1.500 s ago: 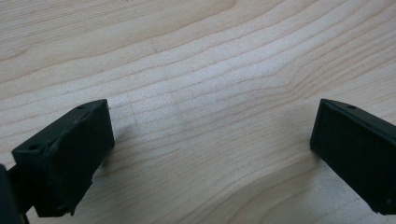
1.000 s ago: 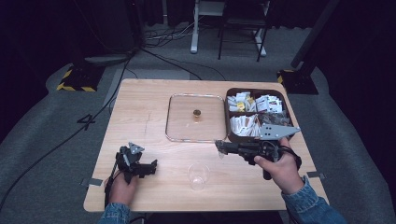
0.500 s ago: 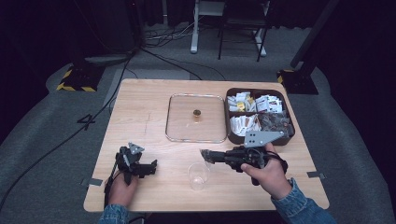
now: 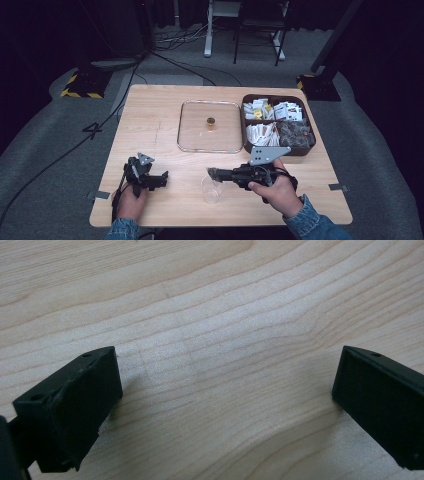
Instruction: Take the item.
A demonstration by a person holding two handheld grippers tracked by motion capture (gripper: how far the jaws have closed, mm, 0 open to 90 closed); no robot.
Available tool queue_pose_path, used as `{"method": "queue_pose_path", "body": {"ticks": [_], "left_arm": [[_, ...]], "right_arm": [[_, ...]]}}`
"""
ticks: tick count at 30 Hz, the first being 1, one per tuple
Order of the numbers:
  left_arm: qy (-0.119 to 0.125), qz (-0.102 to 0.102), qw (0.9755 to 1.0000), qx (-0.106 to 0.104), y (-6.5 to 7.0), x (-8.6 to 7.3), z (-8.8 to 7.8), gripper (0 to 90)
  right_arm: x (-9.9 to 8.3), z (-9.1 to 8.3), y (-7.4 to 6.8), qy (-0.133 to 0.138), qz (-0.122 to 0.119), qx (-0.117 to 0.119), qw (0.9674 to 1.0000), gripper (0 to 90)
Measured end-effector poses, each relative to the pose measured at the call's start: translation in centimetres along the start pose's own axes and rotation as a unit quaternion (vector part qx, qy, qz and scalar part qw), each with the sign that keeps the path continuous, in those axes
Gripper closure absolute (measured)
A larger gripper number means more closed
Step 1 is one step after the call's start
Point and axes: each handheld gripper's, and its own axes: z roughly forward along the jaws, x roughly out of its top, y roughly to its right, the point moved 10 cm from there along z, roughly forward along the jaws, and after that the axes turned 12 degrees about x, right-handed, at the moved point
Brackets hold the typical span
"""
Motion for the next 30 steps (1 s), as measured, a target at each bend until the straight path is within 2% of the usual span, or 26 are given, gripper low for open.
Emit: {"method": "queue_pose_path", "body": {"ticks": [15, 21, 26, 27, 28, 29, 30], "left_arm": [[0.000, 0.000, 1.0000, 0.000, 0.0, 0.0, 0.0, 0.0], [0.000, 0.000, 1.0000, 0.000, 0.0, 0.0, 0.0, 0.0], [0.000, 0.000, 1.0000, 0.000, 0.0, 0.0, 0.0, 0.0], [0.000, 0.000, 1.0000, 0.000, 0.0, 0.0, 0.0, 0.0], [0.000, 0.000, 1.0000, 0.000, 0.0, 0.0, 0.0, 0.0], [0.000, 0.000, 1.0000, 0.000, 0.0, 0.0, 0.0, 0.0], [0.000, 0.000, 1.0000, 0.000, 0.0, 0.0, 0.0, 0.0]], "right_arm": [[-2.4, 1.9, 0.8, -0.023, 0.012, 0.000, 0.9997, 90.0], [-3.0, 2.3, 1.0, -0.029, 0.009, -0.005, 0.9995, 90.0], [-3.8, 2.8, 1.0, -0.046, 0.003, -0.010, 0.9989, 89.5], [-4.0, 2.9, 0.9, -0.050, 0.000, -0.009, 0.9987, 85.5], [-4.0, 2.9, 0.9, -0.050, 0.000, -0.009, 0.9987, 85.5], [-4.0, 2.9, 0.9, -0.049, -0.001, -0.009, 0.9988, 77.4], [-3.7, 2.9, 1.0, -0.036, 0.003, -0.017, 0.9992, 62.8]]}}
